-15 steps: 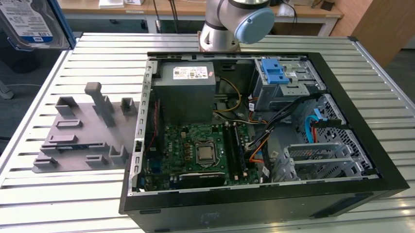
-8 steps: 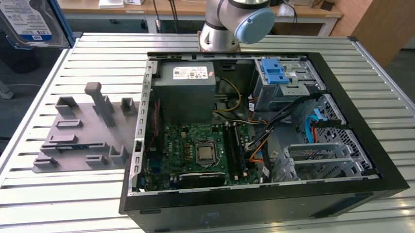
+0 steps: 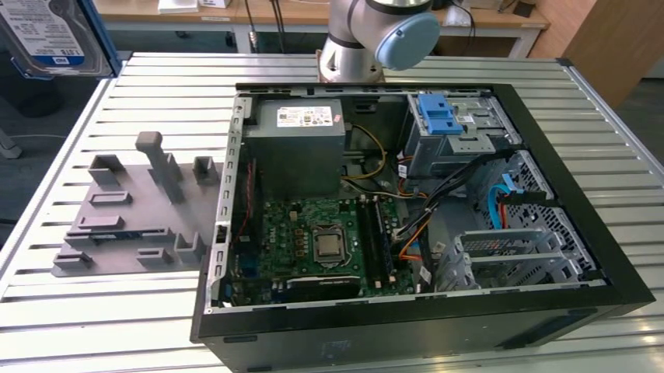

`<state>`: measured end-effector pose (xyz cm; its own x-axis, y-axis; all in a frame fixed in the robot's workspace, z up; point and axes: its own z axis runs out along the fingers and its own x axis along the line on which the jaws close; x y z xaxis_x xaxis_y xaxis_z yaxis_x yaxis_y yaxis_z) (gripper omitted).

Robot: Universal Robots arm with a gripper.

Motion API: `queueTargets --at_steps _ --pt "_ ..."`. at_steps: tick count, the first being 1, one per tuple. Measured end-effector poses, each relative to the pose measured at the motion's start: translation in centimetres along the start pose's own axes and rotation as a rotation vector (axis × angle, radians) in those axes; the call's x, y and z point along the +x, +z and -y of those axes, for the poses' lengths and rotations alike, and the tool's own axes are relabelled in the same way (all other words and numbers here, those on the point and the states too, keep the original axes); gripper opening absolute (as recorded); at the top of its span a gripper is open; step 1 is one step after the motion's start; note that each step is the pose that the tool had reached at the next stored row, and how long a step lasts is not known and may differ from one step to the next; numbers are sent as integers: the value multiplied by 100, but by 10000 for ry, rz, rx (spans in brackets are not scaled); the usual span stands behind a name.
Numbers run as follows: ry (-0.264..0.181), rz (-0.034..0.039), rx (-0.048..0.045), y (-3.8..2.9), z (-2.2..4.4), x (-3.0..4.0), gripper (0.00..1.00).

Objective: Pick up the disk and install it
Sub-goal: 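Pick up the disk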

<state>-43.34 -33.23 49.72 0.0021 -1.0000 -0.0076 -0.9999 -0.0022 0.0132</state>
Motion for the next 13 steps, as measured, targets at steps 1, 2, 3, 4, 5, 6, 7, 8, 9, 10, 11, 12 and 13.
queueTargets --at_steps 1,2,3,4,5,6,7,8,9,10,11,12,13 --pt "0 0 0 0 6 2 36" --pt "0 0 0 0 12 3 36" --pt "0 0 -1 0 18 3 36" --pt "0 0 0 0 24 5 36" --pt "0 0 0 0 30 6 36" --pt "0 0 1 0 37 7 36" --pt "1 0 0 0 43 7 36" --pt "1 0 1 0 49 8 36" --pt "1 0 -1 -1 55 8 36" --pt "0 1 0 0 61 9 36" --pt "0 0 0 -1 67 9 36" --pt "0 0 0 -1 73 9 36" --pt "0 0 0 -1 80 9 36"
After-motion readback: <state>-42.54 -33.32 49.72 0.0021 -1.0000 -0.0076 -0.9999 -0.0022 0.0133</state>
